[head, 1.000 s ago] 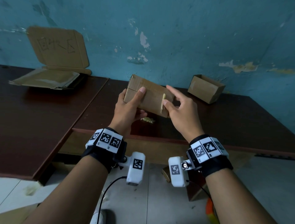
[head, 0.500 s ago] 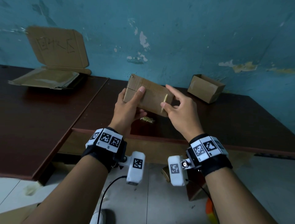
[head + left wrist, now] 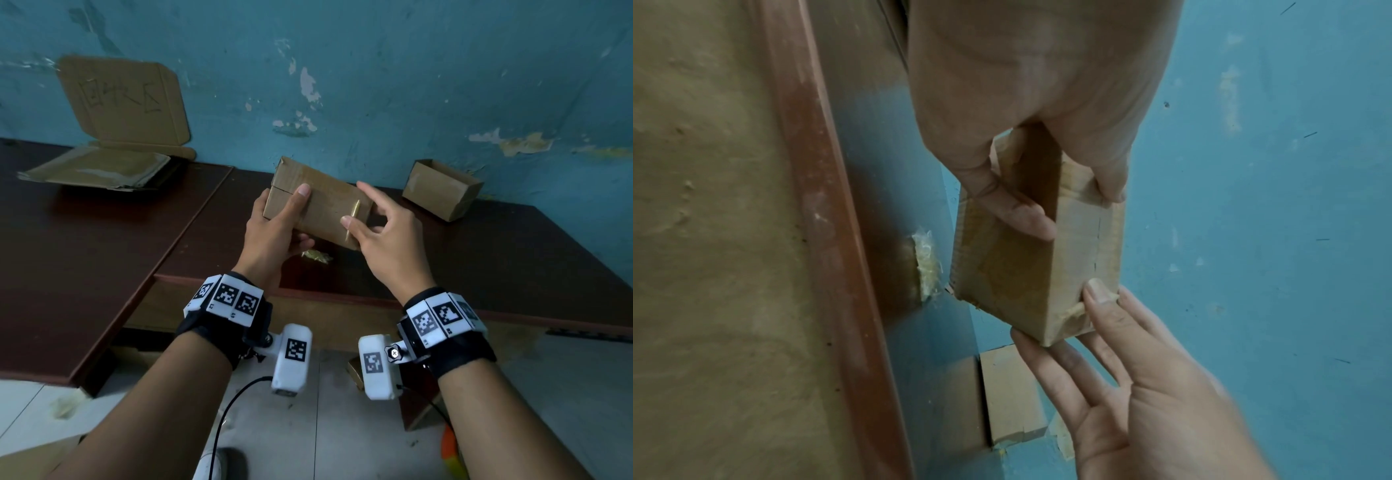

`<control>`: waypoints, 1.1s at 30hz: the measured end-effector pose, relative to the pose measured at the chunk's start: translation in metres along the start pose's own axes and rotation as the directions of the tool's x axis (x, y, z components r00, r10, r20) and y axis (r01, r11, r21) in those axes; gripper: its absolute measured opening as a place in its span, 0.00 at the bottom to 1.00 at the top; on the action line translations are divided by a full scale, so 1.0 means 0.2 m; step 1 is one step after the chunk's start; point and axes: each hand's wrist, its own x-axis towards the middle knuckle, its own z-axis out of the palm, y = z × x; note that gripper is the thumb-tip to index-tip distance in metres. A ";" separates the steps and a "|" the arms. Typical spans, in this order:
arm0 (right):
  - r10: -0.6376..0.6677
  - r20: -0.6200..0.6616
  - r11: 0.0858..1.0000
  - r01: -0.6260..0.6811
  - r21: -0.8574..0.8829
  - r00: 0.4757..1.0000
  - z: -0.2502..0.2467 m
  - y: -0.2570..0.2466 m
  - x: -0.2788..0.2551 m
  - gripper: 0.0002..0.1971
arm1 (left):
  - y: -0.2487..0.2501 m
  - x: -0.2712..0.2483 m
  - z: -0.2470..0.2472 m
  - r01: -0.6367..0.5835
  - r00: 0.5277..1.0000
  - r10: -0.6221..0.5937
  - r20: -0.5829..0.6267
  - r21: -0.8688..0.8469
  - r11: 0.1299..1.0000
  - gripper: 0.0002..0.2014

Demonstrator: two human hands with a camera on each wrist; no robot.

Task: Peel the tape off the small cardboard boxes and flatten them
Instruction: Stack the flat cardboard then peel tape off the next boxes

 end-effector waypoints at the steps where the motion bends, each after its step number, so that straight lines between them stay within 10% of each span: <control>1: 0.003 0.001 1.000 -0.003 0.003 1.000 0.00 0.00 0.00 0.33 | 0.00 0.00 0.00 -0.002 1.000 0.002 0.000 -0.001 1.000 0.34; 33: -0.012 0.072 0.999 0.015 -0.036 0.997 -0.02 -0.07 -0.04 0.31 | 0.00 0.00 0.00 -0.004 1.000 0.004 -0.017 -0.030 1.000 0.38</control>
